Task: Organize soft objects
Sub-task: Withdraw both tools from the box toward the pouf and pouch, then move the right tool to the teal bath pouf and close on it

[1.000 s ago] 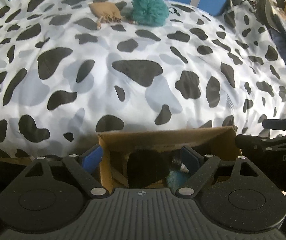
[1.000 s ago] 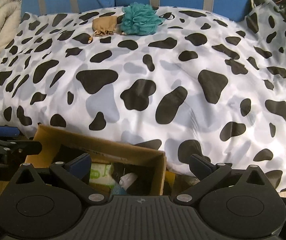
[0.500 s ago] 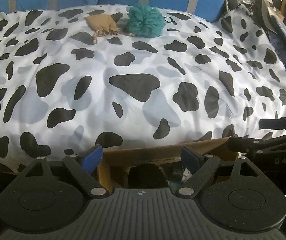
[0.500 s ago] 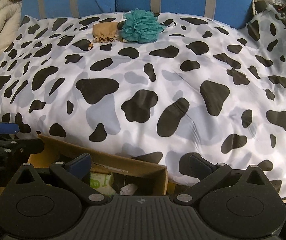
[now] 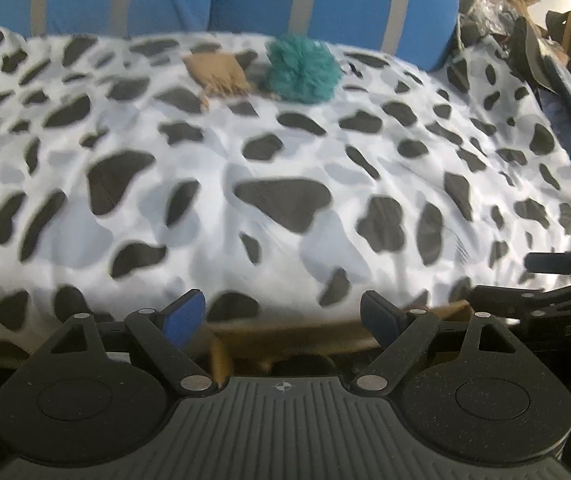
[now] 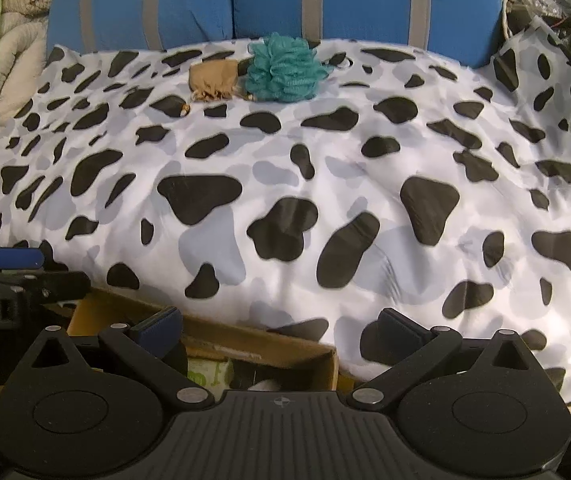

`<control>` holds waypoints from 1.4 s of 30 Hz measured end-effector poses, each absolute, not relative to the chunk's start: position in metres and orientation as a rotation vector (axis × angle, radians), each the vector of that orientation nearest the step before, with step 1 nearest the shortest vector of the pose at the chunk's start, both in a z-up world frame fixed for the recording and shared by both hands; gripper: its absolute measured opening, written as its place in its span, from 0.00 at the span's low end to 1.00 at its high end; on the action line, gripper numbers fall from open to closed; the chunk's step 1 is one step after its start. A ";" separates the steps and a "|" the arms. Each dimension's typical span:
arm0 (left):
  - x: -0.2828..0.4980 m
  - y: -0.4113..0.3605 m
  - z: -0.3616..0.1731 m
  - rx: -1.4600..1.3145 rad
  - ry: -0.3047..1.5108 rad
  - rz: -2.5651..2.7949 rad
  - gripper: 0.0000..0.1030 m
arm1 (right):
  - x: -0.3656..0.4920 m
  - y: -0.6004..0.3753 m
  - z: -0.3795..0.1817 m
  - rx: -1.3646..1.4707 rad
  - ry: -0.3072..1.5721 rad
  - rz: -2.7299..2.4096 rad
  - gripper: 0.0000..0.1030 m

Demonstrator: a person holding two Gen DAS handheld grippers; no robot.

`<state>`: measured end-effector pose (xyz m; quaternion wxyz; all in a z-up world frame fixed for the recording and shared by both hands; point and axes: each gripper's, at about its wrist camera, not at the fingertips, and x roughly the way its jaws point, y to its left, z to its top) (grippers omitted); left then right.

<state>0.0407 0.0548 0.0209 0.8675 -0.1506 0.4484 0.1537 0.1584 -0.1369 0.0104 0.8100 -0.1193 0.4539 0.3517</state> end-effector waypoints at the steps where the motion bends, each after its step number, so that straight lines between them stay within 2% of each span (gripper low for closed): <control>1: 0.041 0.057 0.023 -0.304 0.929 0.325 0.83 | 0.160 -0.136 0.012 -0.258 0.960 0.753 1.00; 17: 0.067 0.086 0.033 -0.277 0.858 0.286 0.83 | 0.201 -0.111 0.030 -0.248 0.849 0.774 1.00; 42: 0.148 0.153 0.028 -0.237 0.772 0.312 0.83 | 0.296 -0.061 0.010 -0.254 0.766 0.797 1.00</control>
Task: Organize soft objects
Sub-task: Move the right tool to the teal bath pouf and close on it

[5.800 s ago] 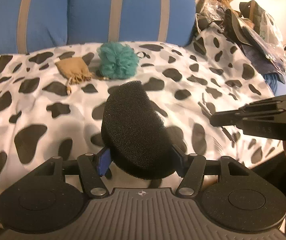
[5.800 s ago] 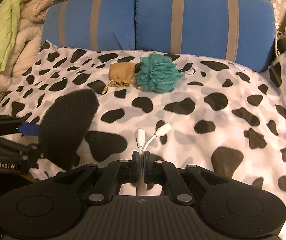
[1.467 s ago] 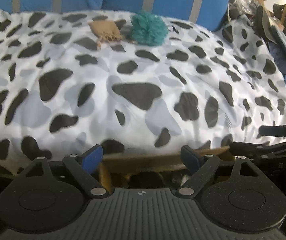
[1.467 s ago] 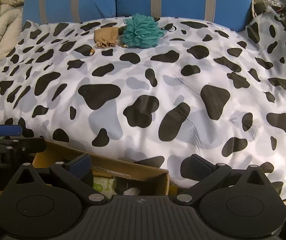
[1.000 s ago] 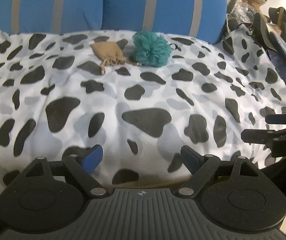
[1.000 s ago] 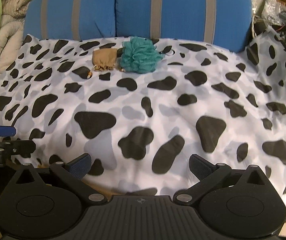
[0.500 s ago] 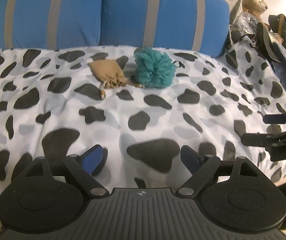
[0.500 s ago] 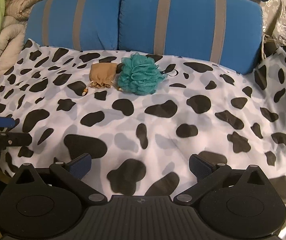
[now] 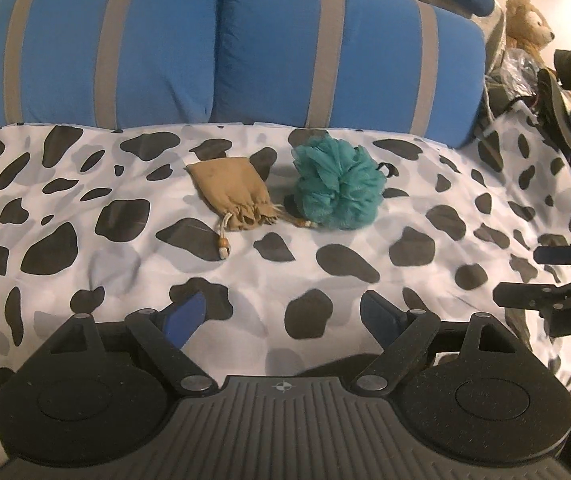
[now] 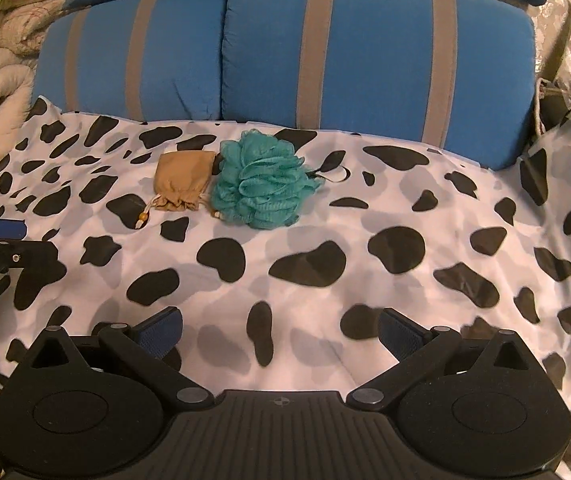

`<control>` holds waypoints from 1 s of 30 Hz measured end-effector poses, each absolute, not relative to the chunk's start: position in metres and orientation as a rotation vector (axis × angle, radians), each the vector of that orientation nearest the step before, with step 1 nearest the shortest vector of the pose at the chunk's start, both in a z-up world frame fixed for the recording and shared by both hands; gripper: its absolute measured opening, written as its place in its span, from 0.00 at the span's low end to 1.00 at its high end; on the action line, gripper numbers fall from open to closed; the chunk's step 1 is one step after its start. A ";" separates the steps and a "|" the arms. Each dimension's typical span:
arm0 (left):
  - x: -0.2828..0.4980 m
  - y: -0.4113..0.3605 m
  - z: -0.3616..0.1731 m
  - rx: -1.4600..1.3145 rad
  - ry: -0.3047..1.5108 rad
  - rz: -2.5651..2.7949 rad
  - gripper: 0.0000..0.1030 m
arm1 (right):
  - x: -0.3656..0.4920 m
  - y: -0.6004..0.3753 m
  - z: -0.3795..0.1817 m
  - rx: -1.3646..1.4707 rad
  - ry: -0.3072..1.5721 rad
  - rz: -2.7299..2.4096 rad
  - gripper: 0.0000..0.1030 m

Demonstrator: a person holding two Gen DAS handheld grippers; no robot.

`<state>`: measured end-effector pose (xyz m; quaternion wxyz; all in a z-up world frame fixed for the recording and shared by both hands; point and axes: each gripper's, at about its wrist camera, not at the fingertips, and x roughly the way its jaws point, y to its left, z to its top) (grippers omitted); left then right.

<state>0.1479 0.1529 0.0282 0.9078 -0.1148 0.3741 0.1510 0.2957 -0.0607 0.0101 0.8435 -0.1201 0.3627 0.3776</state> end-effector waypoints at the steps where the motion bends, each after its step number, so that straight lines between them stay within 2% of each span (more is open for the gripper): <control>1: 0.150 0.154 0.028 -0.238 0.772 0.310 0.83 | 0.299 -0.058 0.010 -0.255 0.761 0.801 1.00; 30: 0.175 0.157 0.021 -0.289 0.836 0.267 0.83 | 0.357 0.032 -0.017 -0.236 0.670 0.821 1.00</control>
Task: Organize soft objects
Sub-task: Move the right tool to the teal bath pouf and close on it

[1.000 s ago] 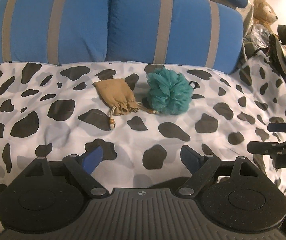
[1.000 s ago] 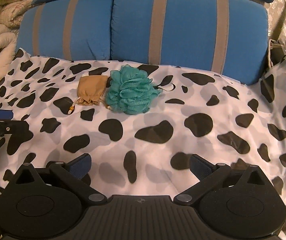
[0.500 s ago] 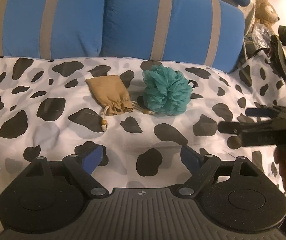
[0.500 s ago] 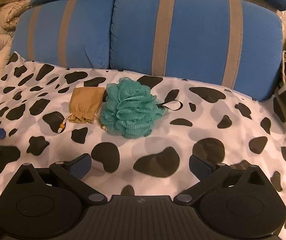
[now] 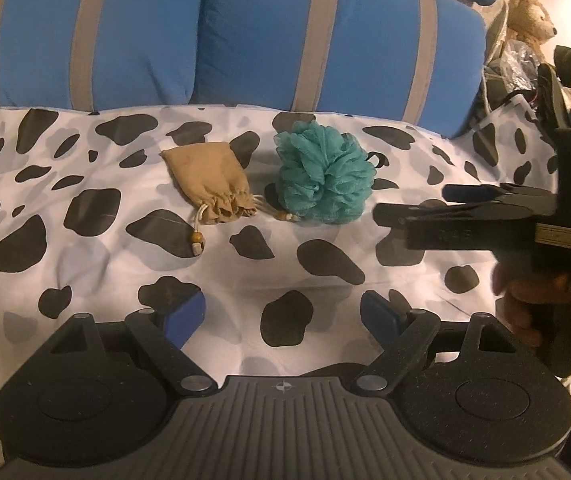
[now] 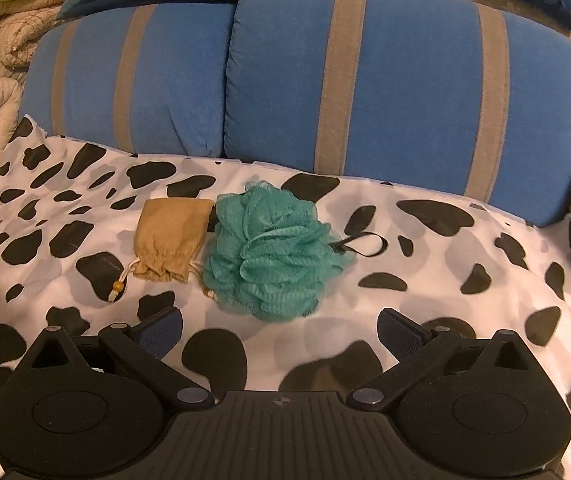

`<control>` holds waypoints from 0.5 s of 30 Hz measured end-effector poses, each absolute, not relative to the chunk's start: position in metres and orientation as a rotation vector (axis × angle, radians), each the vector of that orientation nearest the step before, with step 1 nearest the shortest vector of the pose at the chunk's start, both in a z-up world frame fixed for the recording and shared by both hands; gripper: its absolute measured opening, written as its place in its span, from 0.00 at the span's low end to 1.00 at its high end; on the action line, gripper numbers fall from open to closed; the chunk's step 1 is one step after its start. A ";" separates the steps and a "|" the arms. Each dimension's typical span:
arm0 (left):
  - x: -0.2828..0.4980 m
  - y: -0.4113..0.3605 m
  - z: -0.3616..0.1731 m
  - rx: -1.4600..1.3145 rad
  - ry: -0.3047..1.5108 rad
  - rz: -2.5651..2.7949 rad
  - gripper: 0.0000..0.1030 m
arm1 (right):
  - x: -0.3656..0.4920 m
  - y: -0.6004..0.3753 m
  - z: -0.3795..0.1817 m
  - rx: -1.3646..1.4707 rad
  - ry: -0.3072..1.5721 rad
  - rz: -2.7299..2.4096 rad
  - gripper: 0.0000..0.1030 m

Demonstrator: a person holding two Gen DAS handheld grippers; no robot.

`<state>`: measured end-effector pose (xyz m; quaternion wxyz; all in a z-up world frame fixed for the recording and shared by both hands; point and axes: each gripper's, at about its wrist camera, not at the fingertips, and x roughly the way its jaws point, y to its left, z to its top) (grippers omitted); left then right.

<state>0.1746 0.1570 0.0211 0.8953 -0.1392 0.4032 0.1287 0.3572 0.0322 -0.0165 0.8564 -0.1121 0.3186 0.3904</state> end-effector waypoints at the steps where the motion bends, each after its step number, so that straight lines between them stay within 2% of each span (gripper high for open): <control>1: 0.175 0.158 0.021 -0.295 0.840 0.270 0.83 | 0.360 0.036 -0.019 -0.232 0.668 0.817 1.00; 11: 0.176 0.168 0.025 -0.337 0.852 0.290 0.83 | 0.386 0.071 -0.042 -0.182 0.647 0.788 0.99; 15: 0.177 0.171 0.026 -0.362 0.862 0.286 0.83 | 0.396 0.081 -0.053 -0.197 0.653 0.767 0.91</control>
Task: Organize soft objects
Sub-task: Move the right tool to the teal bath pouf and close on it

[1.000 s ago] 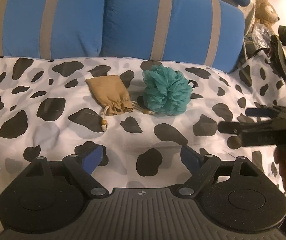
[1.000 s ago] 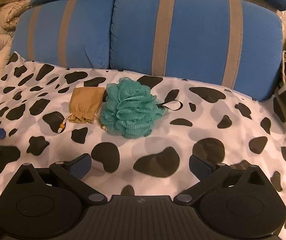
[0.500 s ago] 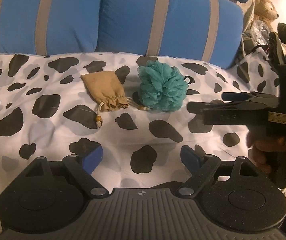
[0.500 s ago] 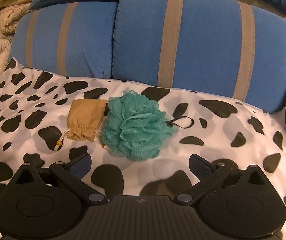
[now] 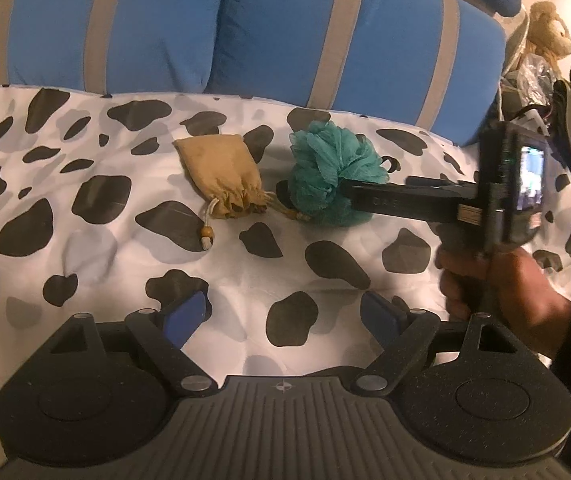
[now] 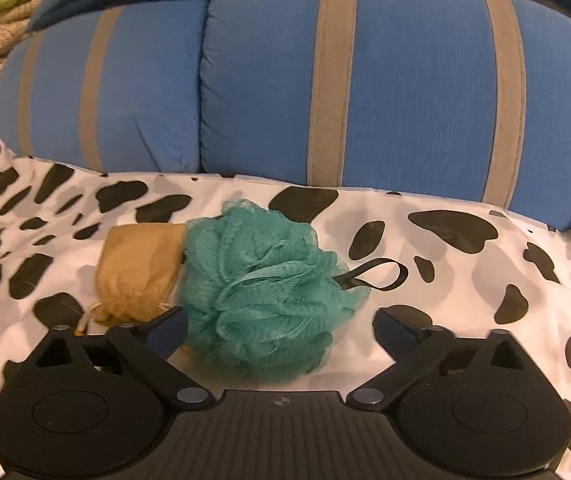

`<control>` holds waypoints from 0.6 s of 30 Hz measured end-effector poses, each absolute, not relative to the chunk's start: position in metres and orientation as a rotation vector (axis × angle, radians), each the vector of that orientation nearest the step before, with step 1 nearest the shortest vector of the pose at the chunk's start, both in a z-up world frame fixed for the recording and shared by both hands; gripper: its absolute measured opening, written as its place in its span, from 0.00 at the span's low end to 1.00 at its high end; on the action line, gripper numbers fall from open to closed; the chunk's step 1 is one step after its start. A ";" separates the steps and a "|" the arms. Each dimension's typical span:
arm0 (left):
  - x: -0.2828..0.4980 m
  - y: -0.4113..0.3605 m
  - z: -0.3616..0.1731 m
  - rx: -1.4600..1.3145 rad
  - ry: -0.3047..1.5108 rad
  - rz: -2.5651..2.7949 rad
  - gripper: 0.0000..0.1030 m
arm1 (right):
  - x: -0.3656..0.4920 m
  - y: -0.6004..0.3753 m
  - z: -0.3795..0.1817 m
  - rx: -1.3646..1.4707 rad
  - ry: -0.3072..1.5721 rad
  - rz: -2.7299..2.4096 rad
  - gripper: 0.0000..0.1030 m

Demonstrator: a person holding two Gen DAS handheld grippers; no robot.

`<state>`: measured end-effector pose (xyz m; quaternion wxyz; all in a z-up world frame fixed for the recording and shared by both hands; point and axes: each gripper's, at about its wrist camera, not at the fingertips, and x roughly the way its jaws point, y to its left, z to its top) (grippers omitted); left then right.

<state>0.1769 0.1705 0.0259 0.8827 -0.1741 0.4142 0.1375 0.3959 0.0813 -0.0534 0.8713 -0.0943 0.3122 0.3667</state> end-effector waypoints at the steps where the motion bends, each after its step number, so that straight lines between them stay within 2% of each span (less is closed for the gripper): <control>1: 0.177 0.171 0.026 -0.367 0.864 0.282 0.83 | 0.398 0.082 -0.055 -0.195 0.653 0.761 0.90; 6: 0.180 0.168 0.026 -0.364 0.873 0.270 0.83 | 0.411 0.088 -0.065 -0.164 0.681 0.752 0.85; 10: 0.182 0.166 0.024 -0.359 0.880 0.261 0.83 | 0.416 0.092 -0.071 -0.139 0.710 0.777 0.76; 12: 0.182 0.166 0.023 -0.359 0.885 0.260 0.83 | 0.416 0.093 -0.074 -0.131 0.726 0.794 0.64; 14: 0.183 0.167 0.022 -0.360 0.887 0.261 0.83 | 0.414 0.094 -0.074 -0.136 0.731 0.800 0.37; 15: 0.183 0.167 0.022 -0.360 0.887 0.263 0.83 | 0.414 0.093 -0.073 -0.137 0.727 0.805 0.33; 17: 0.184 0.166 0.021 -0.360 0.887 0.264 0.83 | 0.411 0.092 -0.070 -0.148 0.714 0.813 0.17; 18: 0.184 0.166 0.021 -0.359 0.887 0.264 0.83 | 0.410 0.091 -0.067 -0.154 0.708 0.814 0.15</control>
